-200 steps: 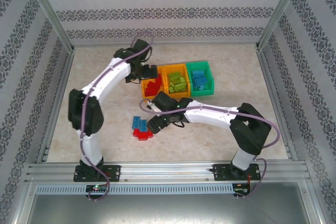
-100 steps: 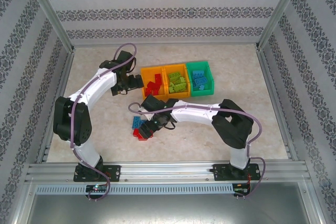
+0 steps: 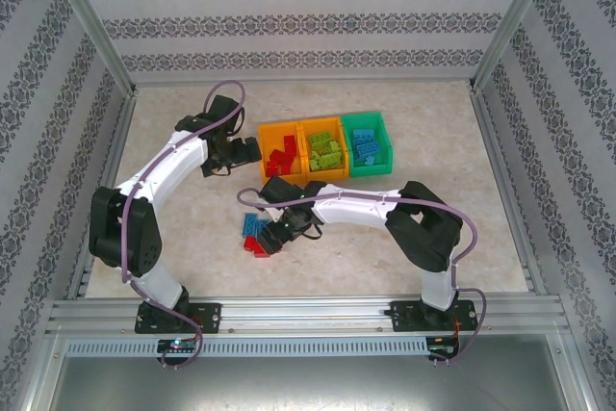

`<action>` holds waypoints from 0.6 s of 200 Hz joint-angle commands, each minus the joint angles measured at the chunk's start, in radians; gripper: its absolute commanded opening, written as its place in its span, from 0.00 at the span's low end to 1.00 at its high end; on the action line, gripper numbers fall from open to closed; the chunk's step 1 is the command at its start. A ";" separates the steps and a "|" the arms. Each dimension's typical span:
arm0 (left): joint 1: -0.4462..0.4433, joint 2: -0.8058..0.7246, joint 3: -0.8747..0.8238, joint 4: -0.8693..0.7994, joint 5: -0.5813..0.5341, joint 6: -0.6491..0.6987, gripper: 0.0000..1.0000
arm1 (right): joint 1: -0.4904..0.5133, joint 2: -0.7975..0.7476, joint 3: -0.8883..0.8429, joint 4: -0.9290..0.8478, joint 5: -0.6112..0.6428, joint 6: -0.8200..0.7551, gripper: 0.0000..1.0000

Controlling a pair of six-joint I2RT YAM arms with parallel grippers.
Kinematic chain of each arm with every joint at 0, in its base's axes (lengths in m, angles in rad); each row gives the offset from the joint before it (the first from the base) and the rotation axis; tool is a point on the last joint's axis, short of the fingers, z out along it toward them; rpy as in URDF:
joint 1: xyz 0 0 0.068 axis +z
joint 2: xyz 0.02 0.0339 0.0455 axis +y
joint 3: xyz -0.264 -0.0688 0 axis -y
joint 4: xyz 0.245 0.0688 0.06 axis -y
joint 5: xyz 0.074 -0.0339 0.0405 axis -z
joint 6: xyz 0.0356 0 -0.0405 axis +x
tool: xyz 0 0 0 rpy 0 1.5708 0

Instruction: Sort the legos into containers by color

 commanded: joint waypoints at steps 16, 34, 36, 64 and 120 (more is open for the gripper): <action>0.012 -0.023 -0.012 0.031 0.010 0.008 1.00 | -0.061 -0.019 -0.061 -0.061 0.087 -0.012 0.72; 0.012 -0.021 -0.012 0.033 0.015 0.007 1.00 | -0.081 -0.034 -0.078 -0.068 0.089 -0.028 0.72; 0.012 -0.020 -0.012 0.034 0.014 0.008 1.00 | -0.084 -0.035 -0.081 -0.069 0.089 -0.029 0.72; 0.012 -0.017 -0.012 0.035 0.020 0.005 1.00 | -0.112 -0.058 -0.098 -0.076 0.099 -0.046 0.72; 0.012 -0.012 -0.012 0.038 0.024 0.004 1.00 | -0.100 -0.064 -0.091 -0.048 0.026 -0.139 0.74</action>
